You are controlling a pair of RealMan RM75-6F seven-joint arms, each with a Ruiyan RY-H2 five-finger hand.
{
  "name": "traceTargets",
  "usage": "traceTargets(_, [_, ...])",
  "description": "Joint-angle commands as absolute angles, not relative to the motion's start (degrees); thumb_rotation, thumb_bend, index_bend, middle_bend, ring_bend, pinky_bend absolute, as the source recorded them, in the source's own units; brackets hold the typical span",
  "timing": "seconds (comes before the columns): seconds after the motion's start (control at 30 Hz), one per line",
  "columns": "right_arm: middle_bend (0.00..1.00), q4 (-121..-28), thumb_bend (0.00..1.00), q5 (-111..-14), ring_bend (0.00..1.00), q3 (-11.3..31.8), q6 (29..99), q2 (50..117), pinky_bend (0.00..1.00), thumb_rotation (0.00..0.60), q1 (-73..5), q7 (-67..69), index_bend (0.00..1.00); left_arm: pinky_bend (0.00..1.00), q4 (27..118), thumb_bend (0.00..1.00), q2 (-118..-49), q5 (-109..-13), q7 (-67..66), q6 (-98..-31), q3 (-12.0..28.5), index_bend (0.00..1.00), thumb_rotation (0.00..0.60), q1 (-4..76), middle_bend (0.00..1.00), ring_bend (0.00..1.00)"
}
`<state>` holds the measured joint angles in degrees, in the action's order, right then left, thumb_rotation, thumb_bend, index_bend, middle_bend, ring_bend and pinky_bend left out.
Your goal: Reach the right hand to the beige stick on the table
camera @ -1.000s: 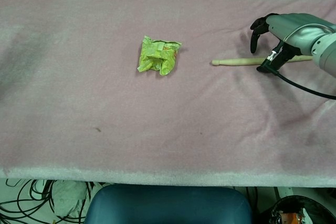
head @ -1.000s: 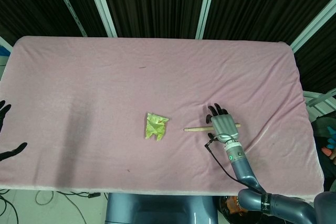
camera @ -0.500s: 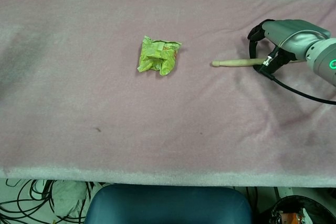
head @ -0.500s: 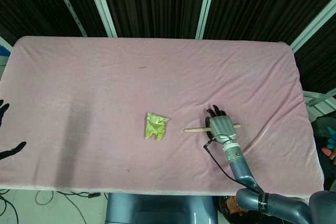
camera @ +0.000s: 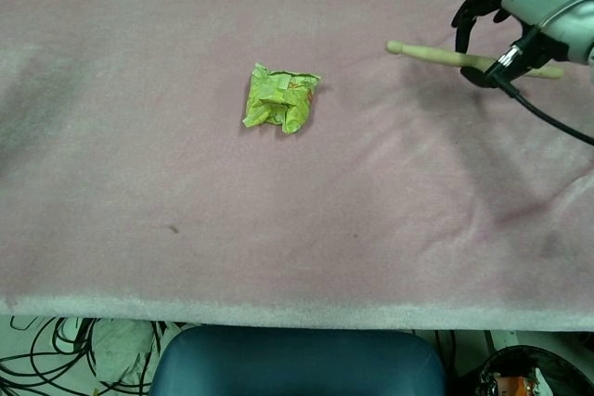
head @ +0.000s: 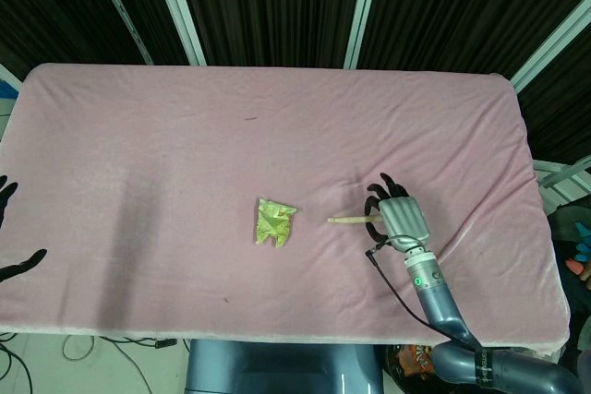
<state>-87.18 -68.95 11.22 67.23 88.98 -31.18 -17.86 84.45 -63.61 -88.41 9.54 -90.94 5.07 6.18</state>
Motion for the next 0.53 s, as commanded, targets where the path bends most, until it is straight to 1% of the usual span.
traceTargets(0.03, [0.27,-92.08,0.47,-72.17,0.06,10.60,70.51,84.32,0.21,0.600,-28.47,-14.75,0.66,0.00,84.33,0.01,-63.73,-88.55,9.38,-91.06,5.03,0.00,0.600,6.16,0.00,0.00])
traceTargets(0.23, [0.27,-100.49,0.47,-78.09,0.06,8.43,76.50,75.76,0.21,0.600,-23.53,-10.63,0.66,0.00,83.91,0.01,-64.12,-89.49,8.62,-91.94,4.67,0.00,0.600,5.89,0.00,0.00])
traceTargets(0.37, [0.27,-103.59,0.47,-81.59,0.06,7.69,79.69,72.52,0.21,0.600,-21.47,-8.99,0.66,0.00,83.88,0.01,-64.20,-89.59,8.51,-92.33,4.62,0.00,0.600,5.69,0.00,0.00])
traceTargets(0.53, [0.27,-106.10,0.47,-83.99,0.06,7.77,82.09,70.24,0.21,0.600,-20.04,-7.90,0.66,0.00,83.87,0.01,-64.23,-89.64,8.46,-92.60,4.65,0.00,0.600,5.58,0.00,0.00])
